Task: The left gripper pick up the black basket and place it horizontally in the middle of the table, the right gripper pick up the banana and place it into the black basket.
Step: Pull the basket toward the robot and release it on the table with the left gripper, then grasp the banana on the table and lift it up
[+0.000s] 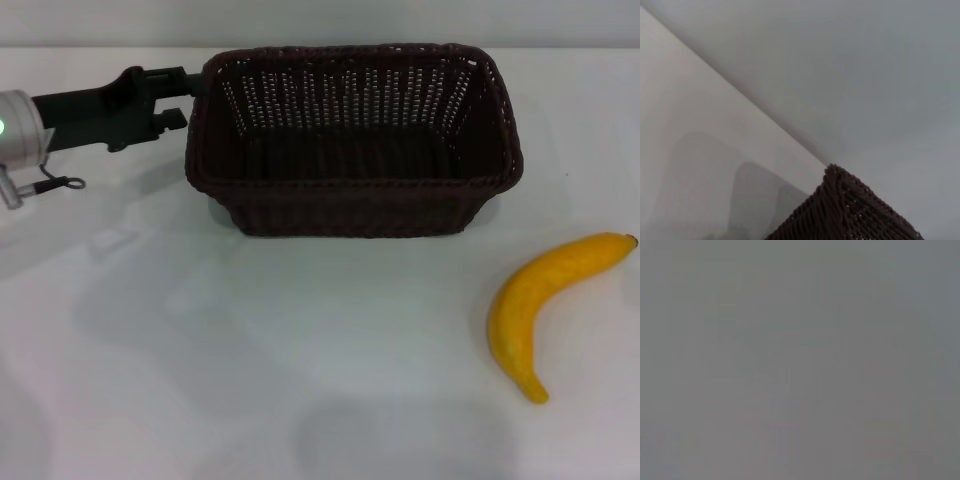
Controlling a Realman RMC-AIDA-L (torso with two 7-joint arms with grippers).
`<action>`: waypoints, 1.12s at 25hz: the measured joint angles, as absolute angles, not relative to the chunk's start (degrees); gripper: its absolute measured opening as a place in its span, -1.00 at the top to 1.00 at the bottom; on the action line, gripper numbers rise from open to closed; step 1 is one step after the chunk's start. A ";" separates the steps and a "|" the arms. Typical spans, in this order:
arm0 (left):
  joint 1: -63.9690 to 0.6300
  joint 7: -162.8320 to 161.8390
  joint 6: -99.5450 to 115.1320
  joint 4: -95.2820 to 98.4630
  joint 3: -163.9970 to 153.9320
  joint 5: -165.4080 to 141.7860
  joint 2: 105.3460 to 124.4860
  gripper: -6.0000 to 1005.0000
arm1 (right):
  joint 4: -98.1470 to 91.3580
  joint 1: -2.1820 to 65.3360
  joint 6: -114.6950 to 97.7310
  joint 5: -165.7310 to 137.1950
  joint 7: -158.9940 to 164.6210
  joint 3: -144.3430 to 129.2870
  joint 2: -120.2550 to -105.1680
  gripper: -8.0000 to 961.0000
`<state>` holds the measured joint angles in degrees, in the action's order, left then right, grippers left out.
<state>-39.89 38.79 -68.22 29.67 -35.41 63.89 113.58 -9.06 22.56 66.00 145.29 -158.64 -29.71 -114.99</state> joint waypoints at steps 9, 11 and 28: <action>-31.85 48.38 -71.62 36.39 -34.21 74.92 114.08 -0.42 | -9.05 22.50 66.38 145.28 -158.21 -29.74 -115.19 -0.75; -28.92 53.27 -71.68 36.32 -32.49 82.49 114.71 -0.51 | -8.91 22.48 66.75 145.15 -156.58 -30.04 -115.20 -0.75; -15.88 106.13 -67.08 22.04 -30.31 129.05 118.71 -0.62 | -41.98 11.80 66.05 95.67 -69.25 -41.62 -107.66 -0.75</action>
